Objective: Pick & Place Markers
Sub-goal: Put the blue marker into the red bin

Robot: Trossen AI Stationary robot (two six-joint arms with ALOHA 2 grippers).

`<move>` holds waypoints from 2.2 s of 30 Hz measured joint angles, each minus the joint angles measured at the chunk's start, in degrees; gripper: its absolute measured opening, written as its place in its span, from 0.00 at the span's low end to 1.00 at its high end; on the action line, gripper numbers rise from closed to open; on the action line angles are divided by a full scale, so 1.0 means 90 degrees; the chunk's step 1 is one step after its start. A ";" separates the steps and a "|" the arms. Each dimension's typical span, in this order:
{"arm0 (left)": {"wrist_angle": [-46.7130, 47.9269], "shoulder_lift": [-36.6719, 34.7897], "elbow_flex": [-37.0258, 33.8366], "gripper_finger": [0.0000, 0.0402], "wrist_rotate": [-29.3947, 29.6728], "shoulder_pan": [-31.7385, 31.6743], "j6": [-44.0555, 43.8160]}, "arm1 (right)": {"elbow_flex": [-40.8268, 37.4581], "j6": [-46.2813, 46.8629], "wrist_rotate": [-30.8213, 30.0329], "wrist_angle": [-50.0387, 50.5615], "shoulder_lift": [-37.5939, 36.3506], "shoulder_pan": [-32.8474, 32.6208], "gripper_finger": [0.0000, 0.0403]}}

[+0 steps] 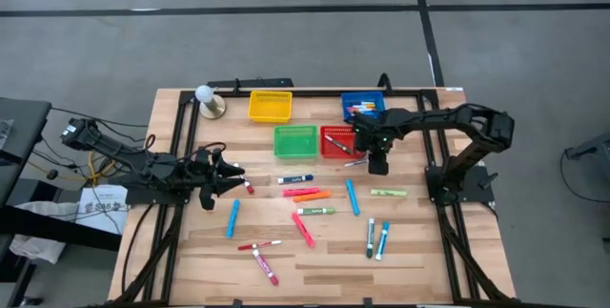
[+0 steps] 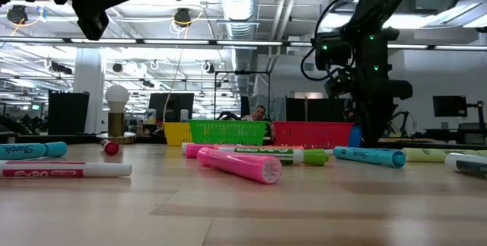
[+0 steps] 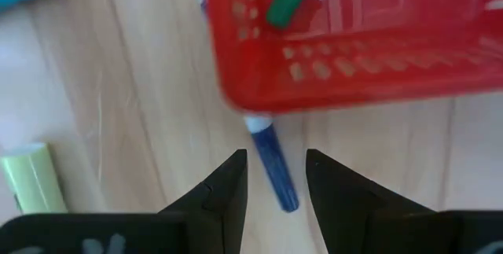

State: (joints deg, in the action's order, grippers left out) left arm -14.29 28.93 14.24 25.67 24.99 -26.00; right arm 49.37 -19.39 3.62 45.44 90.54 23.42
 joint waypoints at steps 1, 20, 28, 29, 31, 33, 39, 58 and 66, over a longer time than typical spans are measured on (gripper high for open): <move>-0.0011 0.0000 0.0000 0.40 0.0000 -0.0001 0.0000 | -0.0080 -0.0050 0.0034 -0.0010 -0.0023 0.0007 0.30; -0.0046 0.0000 0.0000 0.40 0.0000 -0.0002 0.0000 | -0.0760 0.0096 -0.0068 -0.0853 -0.0048 -0.0005 0.24; -0.0061 0.0000 0.0000 0.40 0.0000 -0.0002 0.0000 | -0.0748 0.0096 -0.0061 -0.0702 -0.0031 -0.0040 0.13; -0.0062 0.0000 0.0000 0.40 0.0000 -0.0001 0.0000 | -0.0748 0.0096 -0.0061 -0.0673 -0.0031 -0.0065 0.12; -0.0064 0.0000 0.0000 0.40 0.0000 -0.0002 0.0000 | -0.0748 0.0096 -0.0070 -0.0601 -0.0080 -0.0158 0.11; -0.0065 0.0000 0.0000 0.40 0.0000 -0.0002 0.0000 | -0.0760 0.0098 -0.0100 -0.0530 -0.0156 -0.0302 0.09; -0.0078 0.0000 0.0000 0.40 0.0000 0.0000 0.0000 | -0.0786 0.0152 0.0080 -0.0214 -0.0677 -0.0844 0.08; -0.0133 0.0000 0.0000 0.40 0.0000 0.0000 0.0019 | 0.1223 0.0957 -0.0600 -0.0175 -0.1266 -0.0943 0.09; -0.0169 0.0014 0.0002 0.40 0.0000 0.0000 0.0009 | 0.1593 0.0817 -0.0537 -0.0239 -0.0345 -0.0110 0.10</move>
State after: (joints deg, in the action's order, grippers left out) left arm -15.81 29.05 14.26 25.67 24.99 -25.92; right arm 63.70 -12.03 -1.21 43.29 87.44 22.44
